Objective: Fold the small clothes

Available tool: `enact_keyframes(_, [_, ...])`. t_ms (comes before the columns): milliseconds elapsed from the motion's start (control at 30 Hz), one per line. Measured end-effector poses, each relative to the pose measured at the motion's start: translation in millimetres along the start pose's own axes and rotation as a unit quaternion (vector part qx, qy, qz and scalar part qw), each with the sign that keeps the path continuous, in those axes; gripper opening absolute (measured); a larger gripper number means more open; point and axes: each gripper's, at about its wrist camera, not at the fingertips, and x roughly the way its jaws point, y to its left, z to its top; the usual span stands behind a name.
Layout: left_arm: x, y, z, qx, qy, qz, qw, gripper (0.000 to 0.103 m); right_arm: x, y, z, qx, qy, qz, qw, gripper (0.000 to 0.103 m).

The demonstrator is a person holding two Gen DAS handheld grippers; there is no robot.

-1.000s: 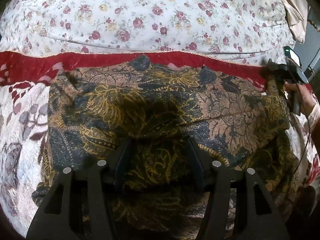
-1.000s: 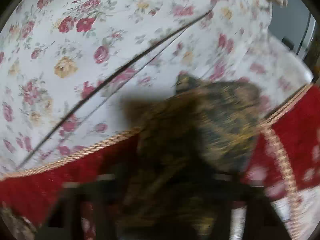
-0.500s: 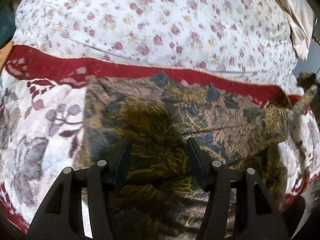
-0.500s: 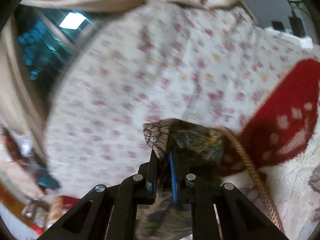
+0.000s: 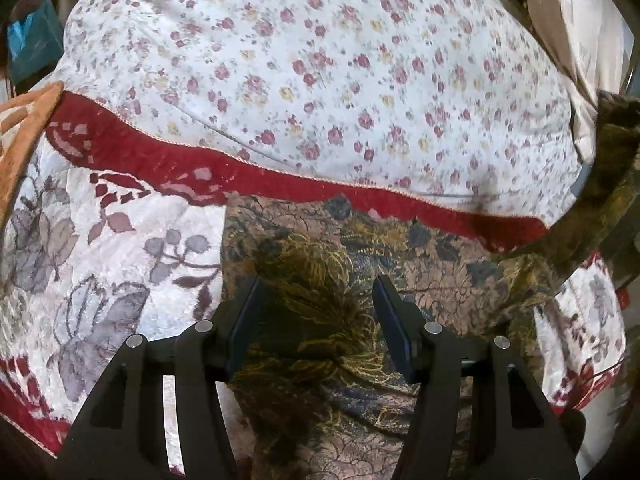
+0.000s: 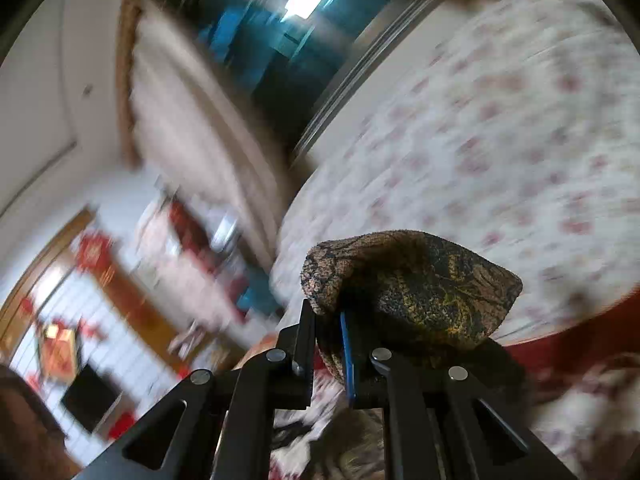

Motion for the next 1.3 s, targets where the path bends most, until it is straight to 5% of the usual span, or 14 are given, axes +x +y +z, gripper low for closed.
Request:
enact_keyframes(200, [0,21,-2,-0.027,-0.014,-0.007,0.9995,0.057,169,-2,-67,-0.003,0.175,0.030,0.984,0.011])
enact_keyframes(233, [3,26,-3,-0.033,-0.010,-0.005,0.9994,0.057,202,-13,-89,0.004,0.224,0.006,0.975,0.016])
enact_keyframes(333, [12,37,-8,-0.042,0.007,0.000,0.9991,0.057,245,-43,-133,0.022,0.308,-0.063,0.949,0.058])
enact_keyframes(433, [20,41,-12,-0.030,0.016,0.006,0.9994,0.057,234,-70,-151,0.052,0.302,-0.083,0.948,0.061])
enact_keyframes(733, [74,17,9,0.009,0.044,0.006,0.9989,0.057,110,-103,-152,0.095,0.221,-0.139,0.961,0.077])
enact_keyframes(933, [138,-7,19,0.049,0.120,0.046,0.9905,0.056,38,-117,-161,0.139,0.176,-0.158,0.962,0.078])
enact_keyframes(967, [146,-11,19,0.052,0.130,0.038,0.9894,0.054,29,-120,-164,0.146,0.170,-0.161,0.961,0.078])
enact_keyframes(1000, [148,-14,18,0.054,0.133,0.036,0.9891,0.038,24,-123,-165,0.149,0.165,-0.166,0.961,0.078])
enact_keyframes(1033, [149,-17,18,0.058,0.133,0.035,0.9889,0.019,17,-125,-167,0.149,0.160,-0.179,0.959,0.078])
enact_keyframes(1300, [60,-20,63,0.041,0.024,-0.050,0.9976,0.012,9,-122,-174,0.059,0.175,-0.286,0.940,0.079])
